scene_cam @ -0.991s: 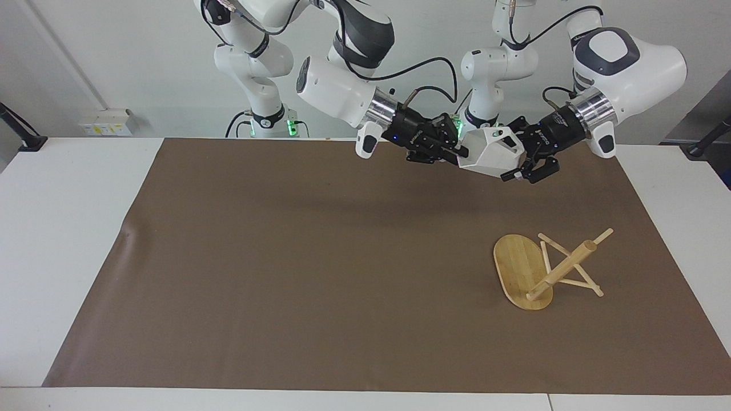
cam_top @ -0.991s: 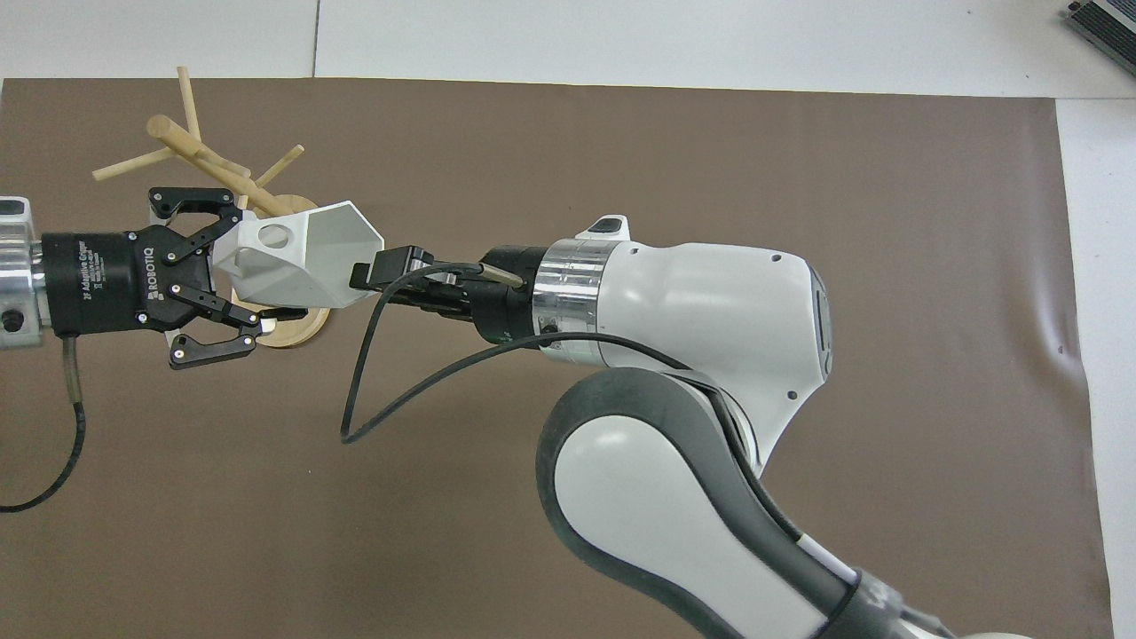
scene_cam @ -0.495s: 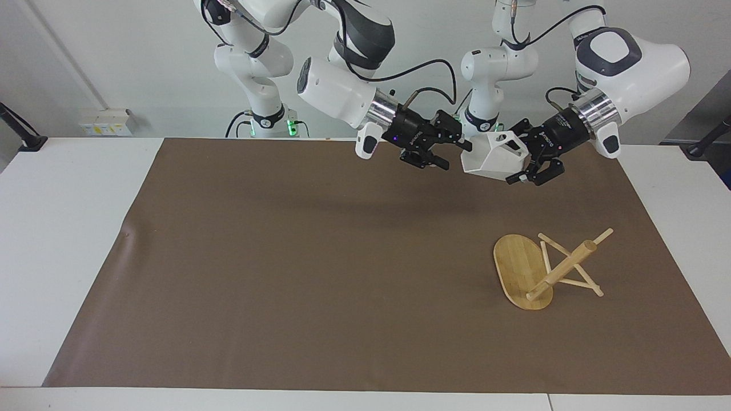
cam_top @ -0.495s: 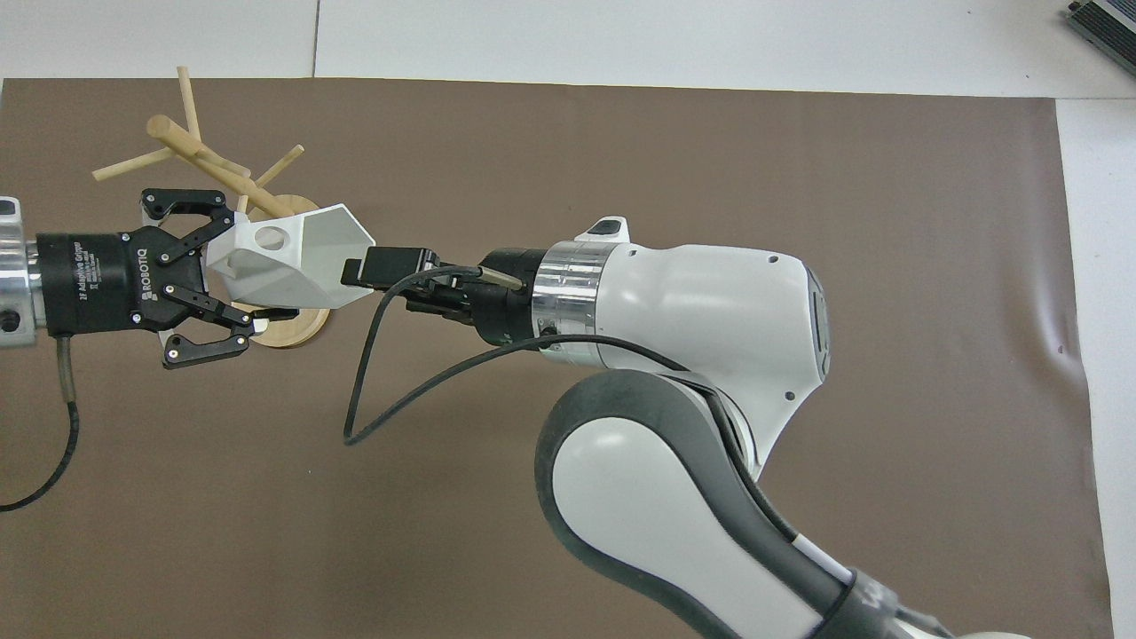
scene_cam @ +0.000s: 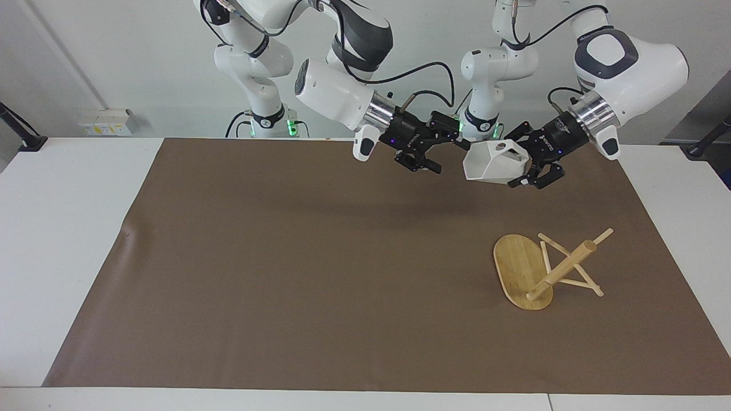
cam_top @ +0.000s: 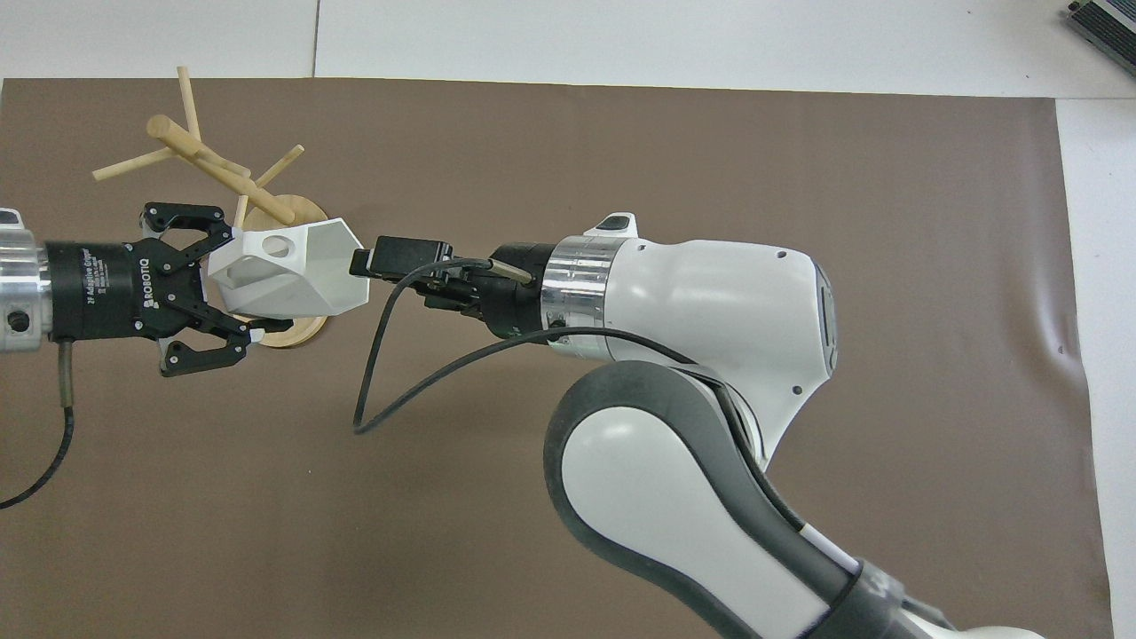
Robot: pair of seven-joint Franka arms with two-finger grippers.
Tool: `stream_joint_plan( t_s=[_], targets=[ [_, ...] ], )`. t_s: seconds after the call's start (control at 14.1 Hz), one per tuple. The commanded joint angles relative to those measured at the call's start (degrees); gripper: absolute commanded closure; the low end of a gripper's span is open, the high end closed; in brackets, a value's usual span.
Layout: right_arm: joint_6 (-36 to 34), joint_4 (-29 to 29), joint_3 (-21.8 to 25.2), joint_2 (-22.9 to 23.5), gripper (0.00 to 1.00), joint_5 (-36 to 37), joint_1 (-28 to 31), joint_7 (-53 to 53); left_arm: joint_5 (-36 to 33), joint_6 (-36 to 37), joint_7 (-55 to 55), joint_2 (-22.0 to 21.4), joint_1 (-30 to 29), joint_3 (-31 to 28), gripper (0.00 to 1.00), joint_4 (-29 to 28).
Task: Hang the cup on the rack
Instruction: 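Open the right gripper and withdraw it while the left gripper holds the cup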
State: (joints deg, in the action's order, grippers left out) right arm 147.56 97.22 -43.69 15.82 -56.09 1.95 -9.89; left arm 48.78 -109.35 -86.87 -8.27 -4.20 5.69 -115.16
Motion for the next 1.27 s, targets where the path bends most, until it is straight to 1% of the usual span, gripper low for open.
stream_joint_plan(
  t_s=[0.0, 0.21, 0.35, 0.5, 0.71, 0.85, 1.06, 1.2],
  targets=[
    [0.4, 0.7, 0.8, -0.1, 0.00, 2.2, 1.0, -0.7, -2.6, -1.8, -3.0, -1.8, 0.1, 0.0, 1.00, -3.6],
    [-0.1, 3.0, 6.2, -1.3, 0.00, 4.9, 1.0, -0.7, -2.7, -10.7, -12.3, -2.4, 0.9, 0.0, 1.00, -7.6],
    [-2.3, 3.2, 10.3, -1.8, 0.00, 7.9, 1.0, -0.7, -2.6, -16.4, -15.9, -2.4, 1.4, 0.5, 1.00, -10.1],
    [-4.1, 3.0, 13.9, -1.8, 0.00, 14.0, 1.0, -0.7, -2.6, -22.9, -18.6, -1.0, 3.1, 0.5, 1.00, -11.1],
    [-8.4, 2.9, 19.1, -2.0, 0.00, 23.6, 1.0, -0.6, -2.5, -27.6, -20.6, 0.9, 4.0, 0.6, 1.00, -11.3],
    [-11.7, 3.2, 21.8, -2.6, 0.00, 29.9, 1.0, -0.5, -2.5, -32.7, -21.5, 3.2, 5.9, 0.6, 1.00, -11.3],
    [-18.7, 3.2, 26.6, -3.5, 0.00, 40.8, 1.0, 0.2, -2.5, -36.4, -24.0, 4.7, 5.9, 0.6, 1.00, -11.3],
    [-21.8, 3.2, 29.4, -4.0, 0.00, 45.1, 1.0, 0.1, -2.5, -38.6, -24.8, 6.1, 5.9, 0.6, 1.00, -10.8]
  ],
)
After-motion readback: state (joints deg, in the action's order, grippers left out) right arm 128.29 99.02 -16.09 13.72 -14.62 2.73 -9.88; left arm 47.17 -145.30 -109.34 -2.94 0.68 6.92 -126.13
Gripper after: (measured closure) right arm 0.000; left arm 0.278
